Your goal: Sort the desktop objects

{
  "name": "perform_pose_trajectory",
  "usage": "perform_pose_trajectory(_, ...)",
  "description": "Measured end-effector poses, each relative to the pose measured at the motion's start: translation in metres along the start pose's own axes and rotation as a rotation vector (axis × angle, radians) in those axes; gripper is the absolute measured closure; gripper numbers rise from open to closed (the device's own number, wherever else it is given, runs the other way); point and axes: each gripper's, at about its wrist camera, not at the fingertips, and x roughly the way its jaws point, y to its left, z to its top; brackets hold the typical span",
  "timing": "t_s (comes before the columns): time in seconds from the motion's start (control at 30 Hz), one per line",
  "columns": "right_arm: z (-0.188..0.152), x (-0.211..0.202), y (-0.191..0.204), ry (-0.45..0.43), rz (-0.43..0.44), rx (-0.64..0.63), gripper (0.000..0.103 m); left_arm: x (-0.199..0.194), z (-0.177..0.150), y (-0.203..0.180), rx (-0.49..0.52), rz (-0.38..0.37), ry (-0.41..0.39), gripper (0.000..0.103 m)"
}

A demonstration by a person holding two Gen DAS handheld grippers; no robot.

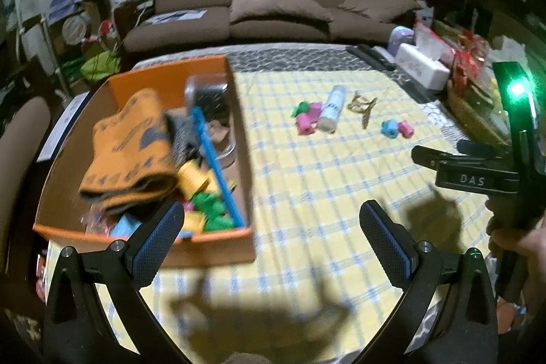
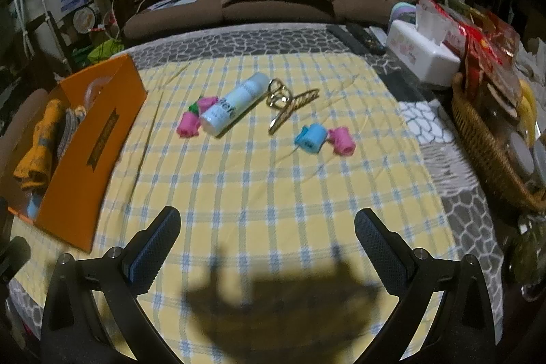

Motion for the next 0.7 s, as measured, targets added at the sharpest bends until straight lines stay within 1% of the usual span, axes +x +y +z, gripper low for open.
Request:
perform_pose_trajectory(0.17,0.013,0.0,-0.012,-0.02,0.004,-0.002,0.0,0.011,0.017,-0.014,0.023,-0.035,-0.019,0.0)
perform_pose_trajectory(0.33,0.024,0.007,-0.029,-0.035,-0.003,0.022,0.0,0.027,0.026,-0.032,0.066,-0.065,-0.029,0.0)
perform_pose_trajectory(0.7,0.033,0.042,-0.087,-0.02,0.008,0.153,0.0,0.086,0.039,-0.083,0.132,-0.14,-0.001,0.0)
